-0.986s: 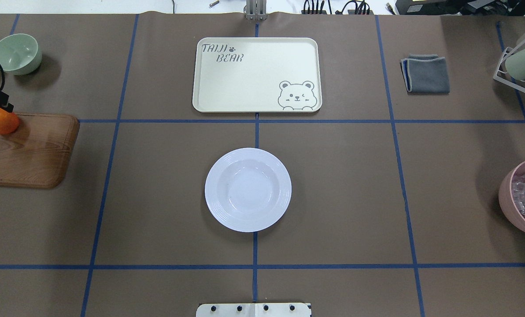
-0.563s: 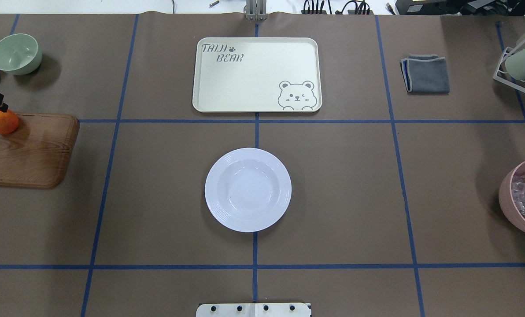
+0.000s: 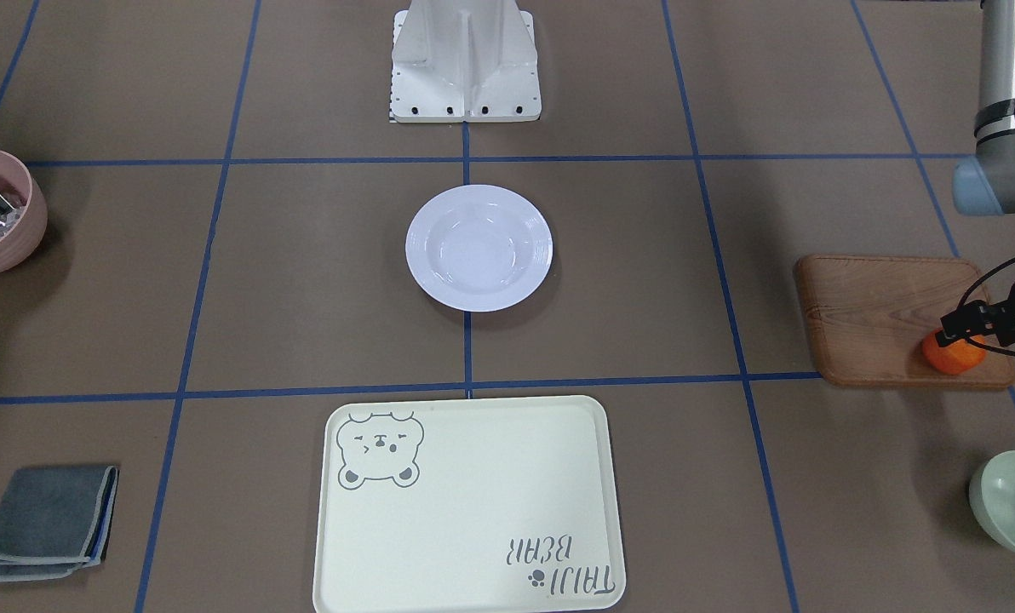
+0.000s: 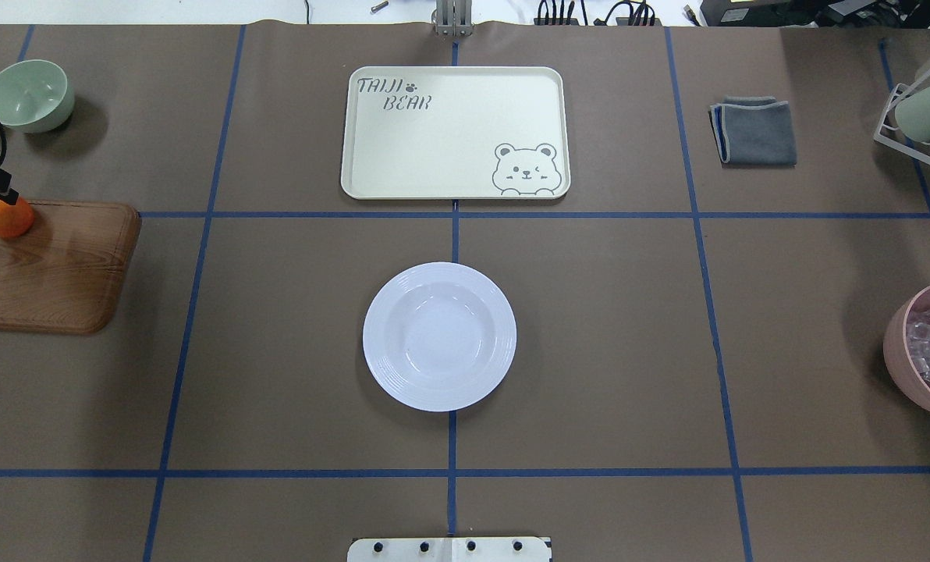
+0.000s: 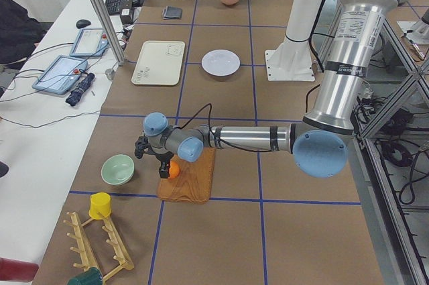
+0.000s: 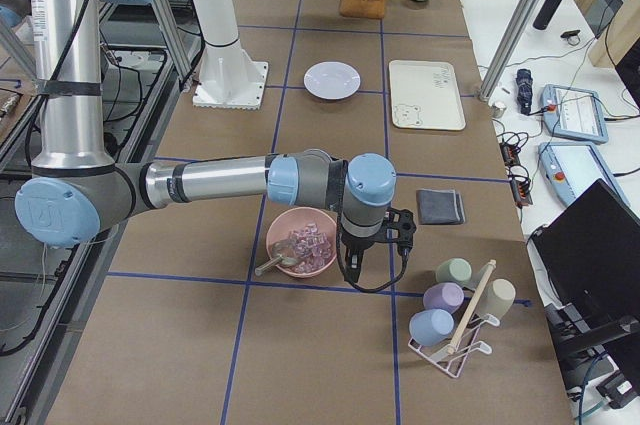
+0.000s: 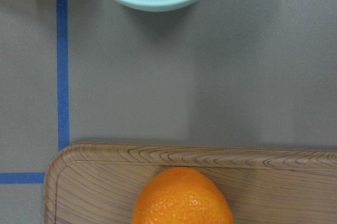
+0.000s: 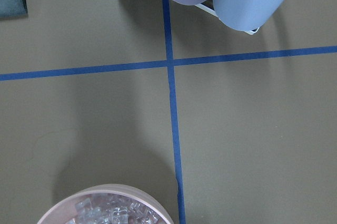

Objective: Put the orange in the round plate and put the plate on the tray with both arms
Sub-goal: 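Lower the left gripper onto the orange on the wooden board and grasp it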

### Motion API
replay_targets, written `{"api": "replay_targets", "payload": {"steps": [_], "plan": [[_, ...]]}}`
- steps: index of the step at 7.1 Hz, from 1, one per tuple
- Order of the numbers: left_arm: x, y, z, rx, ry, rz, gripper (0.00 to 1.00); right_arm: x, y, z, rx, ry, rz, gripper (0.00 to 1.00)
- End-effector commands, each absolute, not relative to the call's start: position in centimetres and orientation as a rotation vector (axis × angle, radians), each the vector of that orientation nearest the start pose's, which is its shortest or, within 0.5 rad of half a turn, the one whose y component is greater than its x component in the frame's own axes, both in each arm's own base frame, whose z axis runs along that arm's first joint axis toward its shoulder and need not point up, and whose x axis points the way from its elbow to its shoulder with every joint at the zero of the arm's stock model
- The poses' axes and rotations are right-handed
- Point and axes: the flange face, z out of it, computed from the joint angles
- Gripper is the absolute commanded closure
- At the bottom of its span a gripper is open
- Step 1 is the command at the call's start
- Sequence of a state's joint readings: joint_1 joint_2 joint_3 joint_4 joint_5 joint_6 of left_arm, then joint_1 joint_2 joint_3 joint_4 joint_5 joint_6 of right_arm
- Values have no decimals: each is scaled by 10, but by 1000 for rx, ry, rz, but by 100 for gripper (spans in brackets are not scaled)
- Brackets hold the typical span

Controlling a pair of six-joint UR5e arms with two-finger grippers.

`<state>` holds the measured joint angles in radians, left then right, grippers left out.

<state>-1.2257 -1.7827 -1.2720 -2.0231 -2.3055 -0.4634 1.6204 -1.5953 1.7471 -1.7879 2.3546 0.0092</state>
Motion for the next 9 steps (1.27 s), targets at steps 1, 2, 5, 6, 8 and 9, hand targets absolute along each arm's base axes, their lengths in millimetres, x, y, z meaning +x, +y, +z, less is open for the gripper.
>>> {"api": "replay_targets", "payload": {"steps": [1,2,5,6,8,9], "plan": [[161,-580,654,10,799,52,2,86,-469,606,-47,-785,81,0],[165,-578,659,0,795,57,2,86,-469,605,-47,-786,81,0],[165,-584,655,14,771,59,47,84,-469,602,-45,-817,81,0],[166,-587,650,19,774,54,81,84,-469,602,-46,-820,82,0],[163,-597,597,79,815,29,100,83,-469,602,-47,-826,83,0],[167,-607,550,79,842,-60,100,83,-470,601,-43,-825,81,0]]}}
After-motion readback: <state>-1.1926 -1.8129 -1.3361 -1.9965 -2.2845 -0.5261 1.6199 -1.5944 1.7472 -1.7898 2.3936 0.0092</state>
